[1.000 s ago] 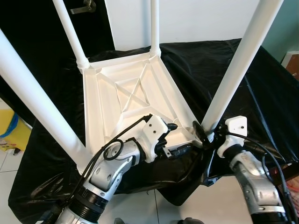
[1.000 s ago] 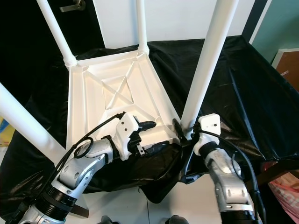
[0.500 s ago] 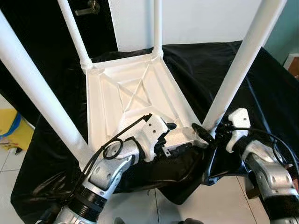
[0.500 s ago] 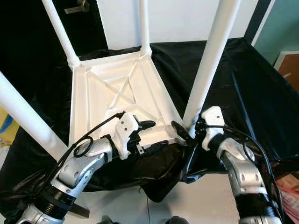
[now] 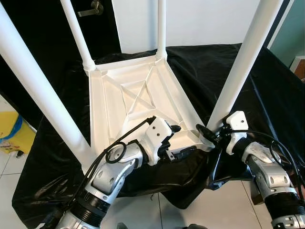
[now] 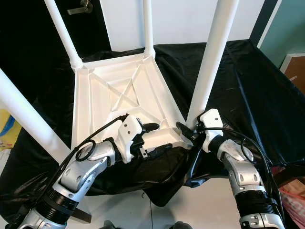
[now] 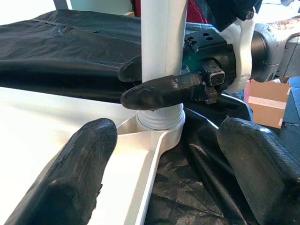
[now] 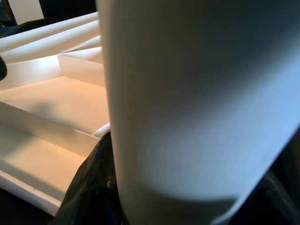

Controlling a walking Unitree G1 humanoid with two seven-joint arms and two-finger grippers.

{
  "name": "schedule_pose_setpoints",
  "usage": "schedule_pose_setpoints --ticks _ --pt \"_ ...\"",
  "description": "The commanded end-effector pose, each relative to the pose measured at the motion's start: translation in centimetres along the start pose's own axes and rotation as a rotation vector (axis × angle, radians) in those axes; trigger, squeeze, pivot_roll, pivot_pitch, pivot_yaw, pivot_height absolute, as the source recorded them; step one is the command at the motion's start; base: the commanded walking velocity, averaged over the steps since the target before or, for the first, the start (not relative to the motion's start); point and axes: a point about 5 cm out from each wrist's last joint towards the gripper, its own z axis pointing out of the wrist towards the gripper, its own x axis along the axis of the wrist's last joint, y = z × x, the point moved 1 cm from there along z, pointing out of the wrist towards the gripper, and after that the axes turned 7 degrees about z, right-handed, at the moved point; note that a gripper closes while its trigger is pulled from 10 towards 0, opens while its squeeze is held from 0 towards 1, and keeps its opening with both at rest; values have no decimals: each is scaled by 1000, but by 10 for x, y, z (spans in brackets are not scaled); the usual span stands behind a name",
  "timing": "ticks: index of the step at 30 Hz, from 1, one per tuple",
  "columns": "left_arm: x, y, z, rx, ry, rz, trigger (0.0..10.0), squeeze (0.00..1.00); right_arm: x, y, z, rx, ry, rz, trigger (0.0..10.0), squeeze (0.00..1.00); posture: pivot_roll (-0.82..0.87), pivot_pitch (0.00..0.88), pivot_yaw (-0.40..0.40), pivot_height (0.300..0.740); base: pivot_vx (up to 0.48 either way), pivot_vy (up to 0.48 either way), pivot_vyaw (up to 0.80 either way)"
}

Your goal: Building children table

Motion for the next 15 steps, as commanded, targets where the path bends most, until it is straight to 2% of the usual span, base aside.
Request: schedule_pose_setpoints --ticks 1,3,6,11,14,15 --pt "-2 4 0 -31 -9 6 10000 0 -12 -2 1 -42 -47 -15 10000 0 -119 26 14 740 0 0 0" --pt "-2 4 0 -31 -9 6 10000 0 -12 -2 1 -42 -47 -15 10000 0 -119 26 14 740 0 0 0" --pt "-2 5 0 -31 -9 6 10000 0 -15 -8 3 -166 -21 3 10000 0 -121 31 18 740 0 0 0" --pt "-3 8 0 -41 -11 1 10000 0 -18 -15 7 -274 -6 34 10000 0 -125 37 25 740 0 0 0" --pt "-4 10 0 -55 -15 -4 10000 0 -19 -19 12 -477 7 93 10000 0 -126 41 34 740 0 0 0" --pt "-4 10 0 -55 -15 -4 10000 0 -19 -19 12 -477 7 93 10000 0 -126 41 34 740 0 0 0"
